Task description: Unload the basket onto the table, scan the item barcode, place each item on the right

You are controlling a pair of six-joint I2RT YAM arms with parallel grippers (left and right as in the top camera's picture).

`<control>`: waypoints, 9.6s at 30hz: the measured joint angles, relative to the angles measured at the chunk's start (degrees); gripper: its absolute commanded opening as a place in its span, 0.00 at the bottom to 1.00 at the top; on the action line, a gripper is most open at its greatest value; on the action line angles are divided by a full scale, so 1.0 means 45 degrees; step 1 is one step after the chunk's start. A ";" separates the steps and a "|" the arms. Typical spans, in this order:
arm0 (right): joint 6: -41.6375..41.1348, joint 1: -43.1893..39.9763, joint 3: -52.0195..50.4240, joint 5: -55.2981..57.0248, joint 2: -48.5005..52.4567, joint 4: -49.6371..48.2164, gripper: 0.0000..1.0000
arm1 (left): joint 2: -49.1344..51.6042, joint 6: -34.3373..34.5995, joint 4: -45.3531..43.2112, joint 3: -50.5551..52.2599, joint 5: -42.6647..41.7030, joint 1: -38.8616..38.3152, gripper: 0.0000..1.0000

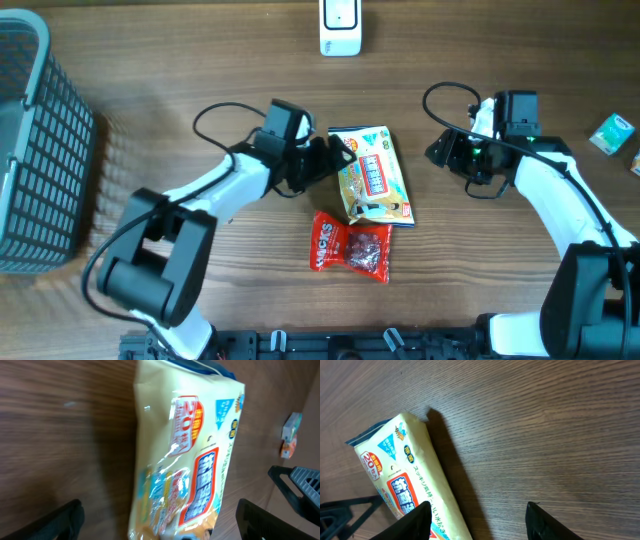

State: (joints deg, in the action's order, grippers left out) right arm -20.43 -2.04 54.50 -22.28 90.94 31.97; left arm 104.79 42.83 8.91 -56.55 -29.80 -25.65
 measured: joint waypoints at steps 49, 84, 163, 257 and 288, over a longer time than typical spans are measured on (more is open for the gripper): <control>0.0481 0.0733 0.0000 -0.0476 0.0000 0.0325 0.78 | 0.1389 0.1171 -0.0476 -0.1724 0.2934 -0.1345 1.00; -0.3317 0.1938 -0.2438 -0.3764 0.3041 -0.6105 0.05 | 0.2365 0.1724 -0.0359 -0.2084 0.2778 -0.1933 0.04; 0.5571 1.5067 0.0355 0.9981 0.3449 -0.5620 0.92 | -0.4483 0.1569 1.1103 -0.3298 0.8451 0.5537 1.00; -0.3400 0.0782 -0.0826 -0.4367 0.2166 -0.4473 0.04 | -0.4517 0.1569 1.1346 -0.3298 0.8262 0.5537 1.00; 0.1409 0.0690 0.1671 -0.1472 0.3531 0.0835 1.00 | -0.4532 0.1569 1.1268 -0.3298 0.8262 0.5537 1.00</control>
State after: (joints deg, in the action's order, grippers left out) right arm -14.09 1.06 62.02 -28.91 106.83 35.73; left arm 84.40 49.89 59.61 -71.40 7.38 -0.73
